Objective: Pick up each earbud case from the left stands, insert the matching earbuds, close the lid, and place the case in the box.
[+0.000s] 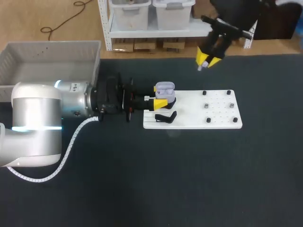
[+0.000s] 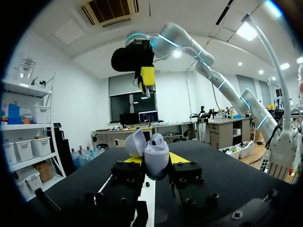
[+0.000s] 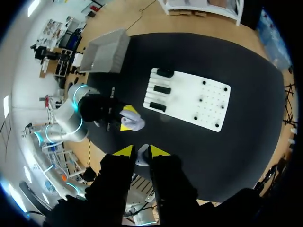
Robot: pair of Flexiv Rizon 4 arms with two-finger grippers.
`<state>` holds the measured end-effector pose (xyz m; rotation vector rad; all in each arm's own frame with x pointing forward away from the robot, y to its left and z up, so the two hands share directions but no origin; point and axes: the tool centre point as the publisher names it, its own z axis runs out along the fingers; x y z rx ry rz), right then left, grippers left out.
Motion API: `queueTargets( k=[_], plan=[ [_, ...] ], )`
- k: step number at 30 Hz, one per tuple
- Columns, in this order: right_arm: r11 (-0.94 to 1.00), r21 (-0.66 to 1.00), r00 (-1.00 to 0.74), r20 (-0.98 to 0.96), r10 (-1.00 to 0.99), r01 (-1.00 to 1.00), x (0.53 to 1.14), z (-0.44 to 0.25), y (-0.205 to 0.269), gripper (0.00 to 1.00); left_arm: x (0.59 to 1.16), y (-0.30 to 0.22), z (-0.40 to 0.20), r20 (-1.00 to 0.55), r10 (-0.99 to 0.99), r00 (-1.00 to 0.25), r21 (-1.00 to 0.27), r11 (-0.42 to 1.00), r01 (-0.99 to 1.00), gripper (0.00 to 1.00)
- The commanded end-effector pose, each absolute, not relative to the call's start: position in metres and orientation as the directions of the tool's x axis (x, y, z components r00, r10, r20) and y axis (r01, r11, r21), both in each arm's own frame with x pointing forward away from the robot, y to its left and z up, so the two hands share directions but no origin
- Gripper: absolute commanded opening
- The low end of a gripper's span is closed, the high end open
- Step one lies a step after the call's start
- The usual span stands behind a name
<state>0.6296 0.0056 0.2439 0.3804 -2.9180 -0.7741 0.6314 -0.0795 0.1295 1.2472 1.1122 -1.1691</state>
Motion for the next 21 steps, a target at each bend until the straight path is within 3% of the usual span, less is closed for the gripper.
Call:
queueTargets(
  k=[1,21],
  plan=[
    [0.825,0.506,-0.918,0.144,-0.369,-0.252,0.640,0.243,0.032,0.00,0.630,-0.080,0.129,-0.995,-0.028,0.094,0.094,-0.016,0.995,0.00],
    [0.821,0.499,-0.899,0.166,-0.405,-0.278,0.635,0.239,0.047,0.00,0.630,-0.080,0.129,-0.995,-0.028,0.094,0.094,-0.016,0.995,0.00]
  ],
)
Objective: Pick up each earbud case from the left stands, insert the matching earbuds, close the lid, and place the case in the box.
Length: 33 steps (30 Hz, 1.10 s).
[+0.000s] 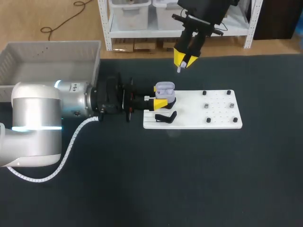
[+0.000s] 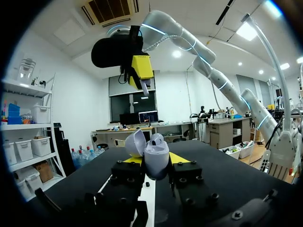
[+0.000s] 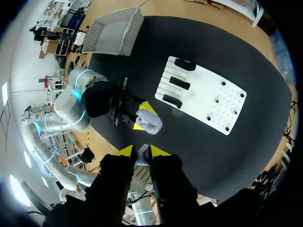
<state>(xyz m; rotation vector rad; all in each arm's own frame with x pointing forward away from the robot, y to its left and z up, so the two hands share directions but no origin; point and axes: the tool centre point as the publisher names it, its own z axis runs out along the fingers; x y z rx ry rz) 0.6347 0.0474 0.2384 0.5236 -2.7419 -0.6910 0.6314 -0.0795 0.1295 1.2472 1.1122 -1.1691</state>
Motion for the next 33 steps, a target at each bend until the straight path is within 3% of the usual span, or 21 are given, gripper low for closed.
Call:
queueTargets(
  k=[1,10,33],
  plan=[
    [0.815,0.497,-0.896,0.150,-0.418,-0.297,0.635,0.239,0.051,0.00,0.630,-0.080,0.129,-0.995,-0.028,0.094,0.094,-0.016,0.995,0.00],
    [0.827,0.344,-0.883,-0.015,-0.468,-0.444,0.626,0.238,0.079,0.00,0.630,-0.080,0.129,-0.995,-0.028,0.094,0.094,-0.016,0.995,0.00],
    [0.818,0.228,-0.845,-0.049,-0.532,-0.528,0.614,0.208,0.100,0.00,0.630,-0.080,0.129,-0.995,-0.028,0.094,0.094,-0.016,0.995,0.00]
  ],
)
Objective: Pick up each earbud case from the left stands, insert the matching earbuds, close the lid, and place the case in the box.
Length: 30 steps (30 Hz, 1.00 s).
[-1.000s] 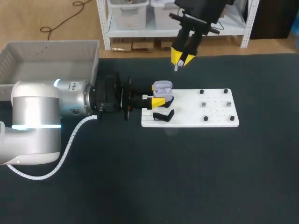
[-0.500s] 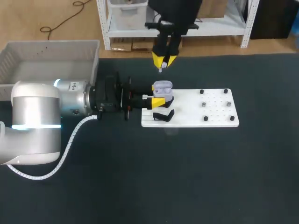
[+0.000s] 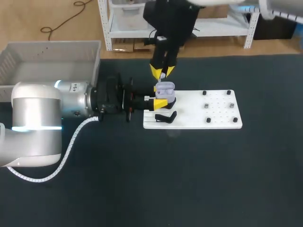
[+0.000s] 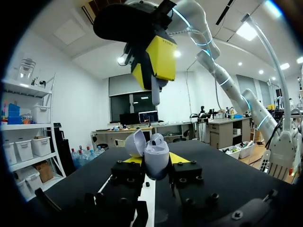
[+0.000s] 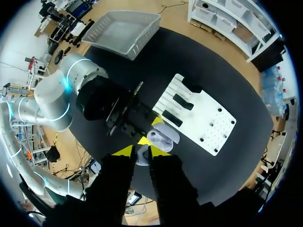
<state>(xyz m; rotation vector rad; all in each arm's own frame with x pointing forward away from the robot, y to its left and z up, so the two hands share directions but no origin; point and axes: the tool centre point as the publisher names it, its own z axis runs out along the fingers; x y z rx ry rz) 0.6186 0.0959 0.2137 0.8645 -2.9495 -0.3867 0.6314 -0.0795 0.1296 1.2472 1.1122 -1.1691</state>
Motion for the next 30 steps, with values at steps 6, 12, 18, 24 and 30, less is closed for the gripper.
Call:
queueTargets(
  k=[6,12,18,24,30],
  plan=[
    [0.824,0.215,-0.849,-0.054,-0.526,-0.525,0.615,0.204,0.101,0.00,0.630,-0.080,0.129,-0.995,-0.028,0.094,0.094,-0.016,0.995,0.00],
    [0.828,0.209,-0.852,-0.054,-0.521,-0.520,0.613,0.199,0.100,0.00,0.630,-0.080,0.129,-0.995,-0.028,0.094,0.094,-0.016,0.995,0.00],
    [0.830,0.213,-0.854,-0.056,-0.517,-0.516,0.614,0.193,0.099,0.00,0.630,-0.080,0.129,-0.995,-0.028,0.094,0.094,-0.016,0.995,0.00],
    [0.829,0.221,-0.855,-0.057,-0.515,-0.514,0.615,0.185,0.098,0.00,0.630,-0.080,0.129,-0.995,-0.028,0.094,0.094,-0.016,0.995,0.00],
    [0.829,0.226,-0.857,-0.053,-0.513,-0.511,0.617,0.181,0.097,0.00,0.630,-0.080,0.129,-0.995,-0.028,0.094,0.094,-0.016,0.995,0.00]
  ],
)
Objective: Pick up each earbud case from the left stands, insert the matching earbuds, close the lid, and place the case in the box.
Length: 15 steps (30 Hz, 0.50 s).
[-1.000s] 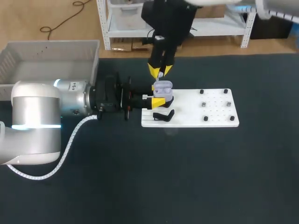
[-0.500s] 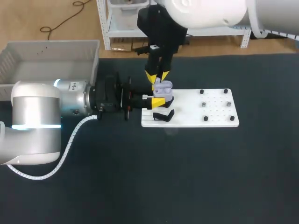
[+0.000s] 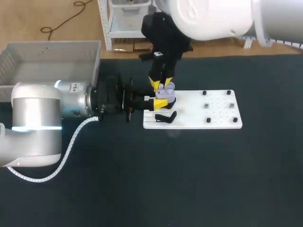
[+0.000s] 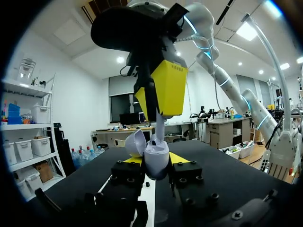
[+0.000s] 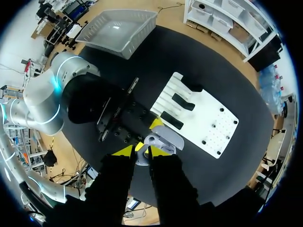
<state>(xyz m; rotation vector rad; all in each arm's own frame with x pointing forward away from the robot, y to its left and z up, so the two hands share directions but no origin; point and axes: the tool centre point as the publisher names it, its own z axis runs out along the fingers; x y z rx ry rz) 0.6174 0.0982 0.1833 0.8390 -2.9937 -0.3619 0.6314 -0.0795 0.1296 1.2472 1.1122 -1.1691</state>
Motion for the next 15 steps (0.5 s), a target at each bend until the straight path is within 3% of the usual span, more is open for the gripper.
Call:
queueTargets(
  k=[1,15],
  plan=[
    [0.829,0.227,-0.857,-0.052,-0.514,-0.511,0.6173,0.1807,0.0969,0.00,0.6304,-0.0798,0.1288,-0.995,-0.028,0.094,0.094,-0.016,0.995,0.00],
    [0.829,0.236,-0.857,-0.041,-0.513,-0.507,0.6220,0.1754,0.0959,0.00,0.6304,-0.0798,0.1288,-0.995,-0.028,0.094,0.094,-0.016,0.995,0.00]
  ],
)
